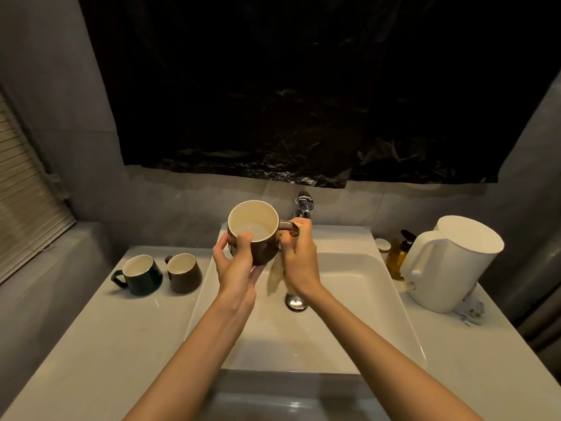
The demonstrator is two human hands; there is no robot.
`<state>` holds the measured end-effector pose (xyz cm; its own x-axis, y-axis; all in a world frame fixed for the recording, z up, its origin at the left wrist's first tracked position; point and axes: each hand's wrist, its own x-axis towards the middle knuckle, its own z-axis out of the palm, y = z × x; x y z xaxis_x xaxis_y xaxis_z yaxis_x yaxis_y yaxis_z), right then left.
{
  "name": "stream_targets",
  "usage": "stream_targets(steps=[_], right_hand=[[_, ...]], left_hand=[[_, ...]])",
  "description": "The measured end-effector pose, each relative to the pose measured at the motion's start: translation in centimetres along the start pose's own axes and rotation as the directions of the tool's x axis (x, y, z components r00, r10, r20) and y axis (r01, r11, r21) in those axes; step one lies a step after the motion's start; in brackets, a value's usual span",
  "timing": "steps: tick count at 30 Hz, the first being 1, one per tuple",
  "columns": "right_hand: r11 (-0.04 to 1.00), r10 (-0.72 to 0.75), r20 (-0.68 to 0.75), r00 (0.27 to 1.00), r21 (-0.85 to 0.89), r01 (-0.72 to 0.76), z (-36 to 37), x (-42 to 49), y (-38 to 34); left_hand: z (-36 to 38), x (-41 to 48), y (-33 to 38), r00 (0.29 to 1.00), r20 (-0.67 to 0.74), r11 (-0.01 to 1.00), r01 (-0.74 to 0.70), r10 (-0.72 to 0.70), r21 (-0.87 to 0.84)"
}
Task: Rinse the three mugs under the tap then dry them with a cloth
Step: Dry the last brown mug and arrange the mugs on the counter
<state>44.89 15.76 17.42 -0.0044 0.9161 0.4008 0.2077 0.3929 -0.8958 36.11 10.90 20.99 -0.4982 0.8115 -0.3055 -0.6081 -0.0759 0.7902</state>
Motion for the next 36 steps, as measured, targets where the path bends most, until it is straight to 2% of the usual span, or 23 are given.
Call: stream_targets(steps=[2,3,5,7,8,9,10,12,13,15,17,18,20,23,26,28,30,32,34,36], right_hand=[[0.944,-0.154,0.075,0.985,-0.284,0.169,-0.7,0.3,-0.1],[0.866,-0.234,0.102,0.967,-0.429,0.255,-1.1,0.5,0.0],[0.640,-0.383,0.174,0.907,-0.658,0.396,-1.5,0.7,0.0],[0.502,-0.443,0.237,0.865,-0.733,0.458,-2.0,0.7,0.2],[0.510,-0.436,0.245,0.866,-0.725,0.463,-2.3,0.6,0.4],[0.570,-0.411,0.233,0.881,-0.688,0.448,-2.5,0.3,0.5],[0.681,-0.365,0.196,0.910,-0.611,0.405,-2.8,0.1,0.6],[0.909,-0.219,0.111,0.969,-0.337,0.244,-3.3,-0.3,0.9],[0.969,-0.142,0.085,0.986,-0.190,0.156,-3.5,-0.3,0.9],[0.999,0.023,0.083,0.996,0.043,-0.027,-4.0,-0.3,1.0],[0.967,0.161,0.144,0.976,0.175,-0.185,-5.3,-0.4,0.9],[0.963,0.183,0.179,0.967,0.165,-0.213,-6.3,-0.5,0.9],[0.982,0.173,0.252,0.952,0.034,-0.188,-8.9,-0.7,1.0],[0.978,0.204,0.305,0.930,-0.104,-0.180,-13.2,-0.9,1.7],[0.967,0.244,0.221,0.944,-0.124,-0.221,-17.3,-1.9,2.3],[0.954,0.273,0.114,0.955,-0.163,-0.253,-20.1,-2.6,3.0],[0.904,0.324,-0.013,0.946,-0.290,-0.313,-23.0,-3.3,4.4],[0.800,0.388,-0.114,0.915,-0.452,-0.395,-25.6,-4.2,6.6],[0.704,0.464,-0.153,0.873,-0.534,-0.468,-27.8,-5.2,9.0],[0.632,0.552,-0.126,0.825,-0.582,-0.512,-29.3,-6.1,11.1]], left_hand=[[-0.1,0.2,-0.1,0.997,-0.027,0.997,-0.064,0.065,0.050],[-0.1,0.2,-0.3,0.994,-0.035,0.992,-0.100,0.103,0.082],[0.0,0.2,-0.7,0.976,-0.019,0.965,-0.210,0.215,0.156],[0.0,-0.1,-1.0,0.945,0.029,0.921,-0.323,0.325,0.217],[0.0,-0.1,-1.1,0.934,0.055,0.905,-0.355,0.352,0.235],[0.1,0.0,-1.2,0.930,0.079,0.897,-0.367,0.359,0.247],[0.2,0.1,-1.3,0.934,0.098,0.897,-0.359,0.345,0.257],[0.7,0.2,-1.4,0.961,0.112,0.934,-0.274,0.254,0.231],[1.0,0.1,-1.5,0.978,0.107,0.961,-0.199,0.181,0.193],[1.8,-0.3,-1.9,0.993,0.114,0.992,-0.051,0.038,0.118],[2.5,-0.8,-2.4,0.988,0.145,0.995,0.036,-0.049,0.091],[2.7,-0.9,-2.7,0.985,0.162,0.995,0.047,-0.060,0.086],[3.3,-1.1,-3.2,0.981,0.187,0.994,0.038,-0.056,0.099],[4.5,-2.3,-4.7,0.970,0.243,0.979,-0.025,-0.026,0.203],[6.0,-3.6,-6.7,0.951,0.308,0.965,-0.073,-0.008,0.251],[7.1,-4.1,-7.8,0.944,0.329,0.956,-0.092,-0.005,0.279],[8.1,-4.7,-9.0,0.936,0.352,0.949,-0.093,-0.021,0.303],[8.8,-5.4,-10.4,0.930,0.364,0.947,-0.078,-0.043,0.312],[9.3,-6.0,-11.8,0.930,0.361,0.944,-0.059,-0.067,0.325],[9.6,-6.5,-13.1,0.930,0.354,0.937,-0.031,-0.101,0.349]])
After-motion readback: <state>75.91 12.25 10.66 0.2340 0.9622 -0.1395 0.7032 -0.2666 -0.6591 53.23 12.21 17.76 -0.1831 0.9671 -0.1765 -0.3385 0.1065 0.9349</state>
